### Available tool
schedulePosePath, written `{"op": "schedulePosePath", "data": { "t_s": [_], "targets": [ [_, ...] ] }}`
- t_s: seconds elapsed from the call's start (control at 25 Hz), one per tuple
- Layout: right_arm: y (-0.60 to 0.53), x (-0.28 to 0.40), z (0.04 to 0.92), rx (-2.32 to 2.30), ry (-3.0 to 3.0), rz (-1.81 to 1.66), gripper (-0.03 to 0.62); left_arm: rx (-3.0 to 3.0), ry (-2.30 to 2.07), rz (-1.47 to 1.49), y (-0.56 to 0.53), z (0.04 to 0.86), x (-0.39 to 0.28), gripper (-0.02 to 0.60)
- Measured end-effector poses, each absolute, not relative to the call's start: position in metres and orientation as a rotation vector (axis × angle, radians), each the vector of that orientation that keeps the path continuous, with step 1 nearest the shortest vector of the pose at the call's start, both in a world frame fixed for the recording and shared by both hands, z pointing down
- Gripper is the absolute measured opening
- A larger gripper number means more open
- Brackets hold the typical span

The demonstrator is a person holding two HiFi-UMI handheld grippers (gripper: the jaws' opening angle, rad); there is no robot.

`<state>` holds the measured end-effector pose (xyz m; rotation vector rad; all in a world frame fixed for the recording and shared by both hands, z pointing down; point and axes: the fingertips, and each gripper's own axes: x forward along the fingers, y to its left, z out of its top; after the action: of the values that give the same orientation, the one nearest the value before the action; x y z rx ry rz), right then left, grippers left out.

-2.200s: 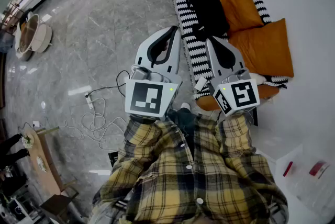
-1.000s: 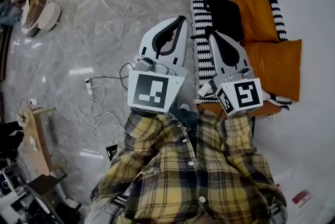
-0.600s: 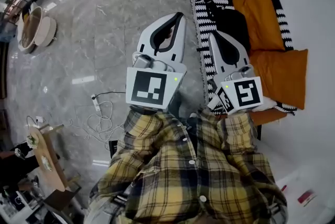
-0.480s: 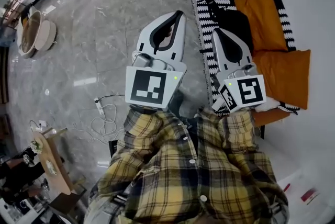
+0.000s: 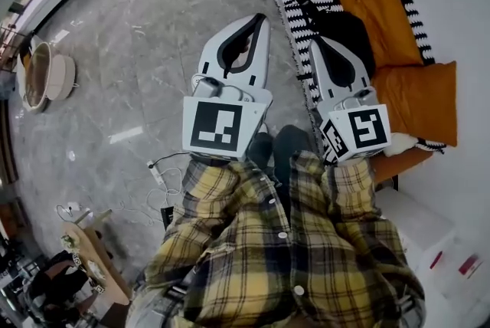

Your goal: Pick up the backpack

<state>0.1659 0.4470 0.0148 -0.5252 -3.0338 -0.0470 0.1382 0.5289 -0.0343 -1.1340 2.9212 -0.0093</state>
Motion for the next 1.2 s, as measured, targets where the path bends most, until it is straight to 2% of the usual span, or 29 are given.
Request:
{"op": "schedulePosePath", "data": {
  "t_s": [0.52, 1.04, 1.2],
  "targets": [
    [0.416, 0.103, 0.026, -0.418, -3.036, -0.037, 0.015, -1.156, 2.891, -0.003, 0.516, -0.032, 0.073, 0.017],
    [0.296, -0.079, 0.045, -0.254, -3.022, 0.074, 0.015, -1.42, 2.842, -0.064, 0.368, -0.016, -0.112, 0.017],
    [0.253, -0.116, 0.041, -0.167, -3.021, 0.06, 0.015, -1.516, 2.787, -0.073, 0.316, -0.022, -0.159, 0.017]
  ]
}}
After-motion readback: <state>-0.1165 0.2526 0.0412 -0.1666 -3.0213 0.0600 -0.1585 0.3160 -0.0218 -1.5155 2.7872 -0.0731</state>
